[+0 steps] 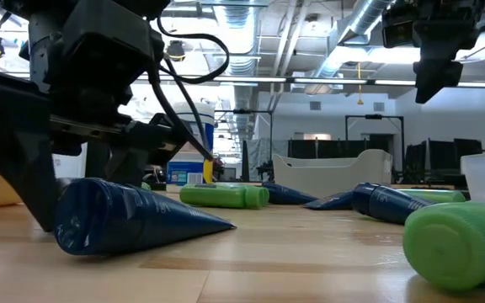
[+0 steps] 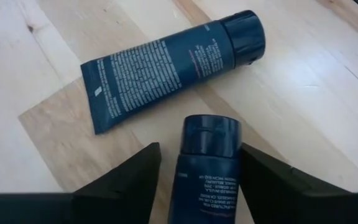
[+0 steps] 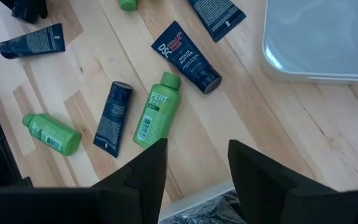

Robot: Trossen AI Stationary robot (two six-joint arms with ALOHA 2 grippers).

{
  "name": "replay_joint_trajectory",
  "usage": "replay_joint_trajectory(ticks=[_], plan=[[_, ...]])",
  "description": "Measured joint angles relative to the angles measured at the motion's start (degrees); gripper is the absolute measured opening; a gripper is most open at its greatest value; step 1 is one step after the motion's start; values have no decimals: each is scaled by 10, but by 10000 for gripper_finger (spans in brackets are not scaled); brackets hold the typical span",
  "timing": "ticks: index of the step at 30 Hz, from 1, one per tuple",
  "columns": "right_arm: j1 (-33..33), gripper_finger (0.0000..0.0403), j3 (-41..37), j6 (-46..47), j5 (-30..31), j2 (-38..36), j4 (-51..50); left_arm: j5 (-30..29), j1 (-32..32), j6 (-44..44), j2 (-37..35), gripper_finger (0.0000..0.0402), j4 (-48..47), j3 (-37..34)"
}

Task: Pick & Place Travel size toiletries
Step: Put the blue shave cream into the light orange bin

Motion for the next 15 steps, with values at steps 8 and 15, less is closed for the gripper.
replay_joint_trajectory(ticks=[8, 15], plan=[[0, 155, 0, 0, 0, 0, 0, 0, 11, -1, 1, 140, 2, 2], [0, 152, 0, 0, 0, 0, 0, -50, 35, -2, 3, 132, 3, 21]])
